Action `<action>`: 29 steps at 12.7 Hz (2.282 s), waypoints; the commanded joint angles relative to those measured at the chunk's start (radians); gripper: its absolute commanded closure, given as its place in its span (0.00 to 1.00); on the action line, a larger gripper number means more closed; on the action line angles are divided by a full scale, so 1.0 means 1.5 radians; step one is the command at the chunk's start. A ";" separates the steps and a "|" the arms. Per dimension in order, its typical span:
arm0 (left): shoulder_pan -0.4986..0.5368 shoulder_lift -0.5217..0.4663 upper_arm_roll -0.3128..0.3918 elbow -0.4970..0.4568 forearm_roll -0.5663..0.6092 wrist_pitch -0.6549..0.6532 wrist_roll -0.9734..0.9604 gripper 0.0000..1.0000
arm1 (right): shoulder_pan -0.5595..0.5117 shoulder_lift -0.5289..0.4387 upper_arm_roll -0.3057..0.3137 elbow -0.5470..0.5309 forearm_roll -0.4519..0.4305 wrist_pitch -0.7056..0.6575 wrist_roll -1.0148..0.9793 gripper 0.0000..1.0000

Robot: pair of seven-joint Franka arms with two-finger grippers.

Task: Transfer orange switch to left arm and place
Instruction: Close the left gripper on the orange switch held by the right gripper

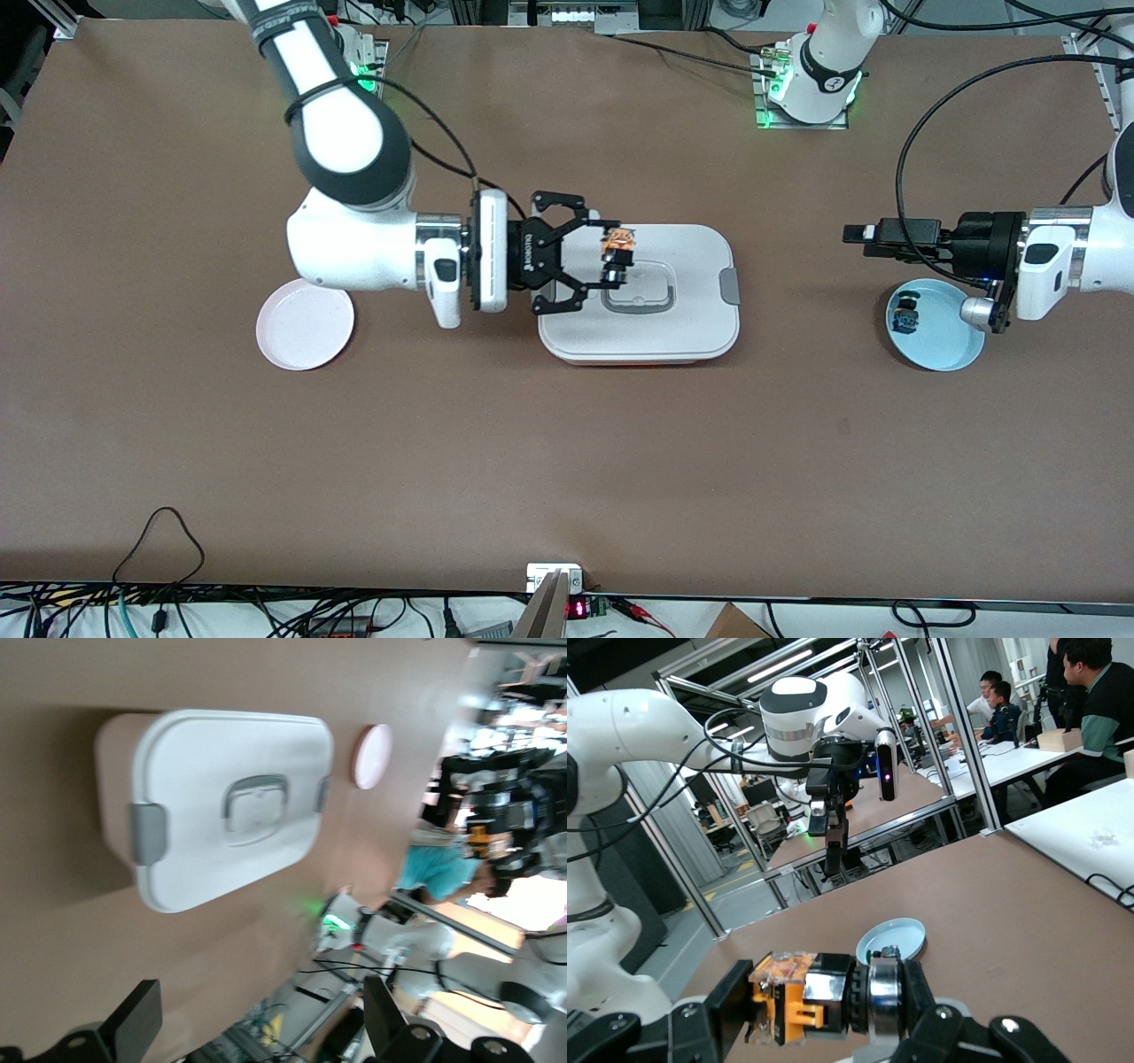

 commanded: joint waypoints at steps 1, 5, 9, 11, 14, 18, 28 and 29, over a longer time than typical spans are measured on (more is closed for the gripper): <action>-0.004 -0.002 0.001 -0.027 -0.093 0.004 0.031 0.00 | 0.039 0.016 -0.007 0.036 0.011 0.069 -0.020 1.00; -0.046 0.021 0.001 -0.056 -0.273 0.034 0.041 0.00 | 0.045 0.022 -0.006 0.041 0.015 0.085 -0.085 1.00; -0.088 0.043 0.001 -0.092 -0.374 0.063 0.071 0.00 | 0.062 0.022 -0.006 0.041 0.016 0.107 -0.084 1.00; -0.097 0.054 0.001 -0.096 -0.400 0.067 0.095 0.00 | 0.062 0.022 -0.006 0.040 0.018 0.111 -0.085 1.00; -0.121 0.076 0.001 -0.097 -0.464 0.069 0.117 0.00 | 0.061 0.022 -0.006 0.040 0.021 0.111 -0.084 1.00; -0.159 0.101 0.001 -0.097 -0.552 0.075 0.122 0.00 | 0.056 0.022 -0.006 0.037 0.019 0.109 -0.094 1.00; -0.209 0.126 0.001 -0.097 -0.594 0.108 0.159 0.00 | 0.051 0.019 -0.007 0.025 0.019 0.104 -0.120 1.00; -0.213 0.126 0.001 -0.097 -0.594 0.107 0.158 0.00 | 0.050 0.018 -0.008 0.025 0.019 0.104 -0.118 1.00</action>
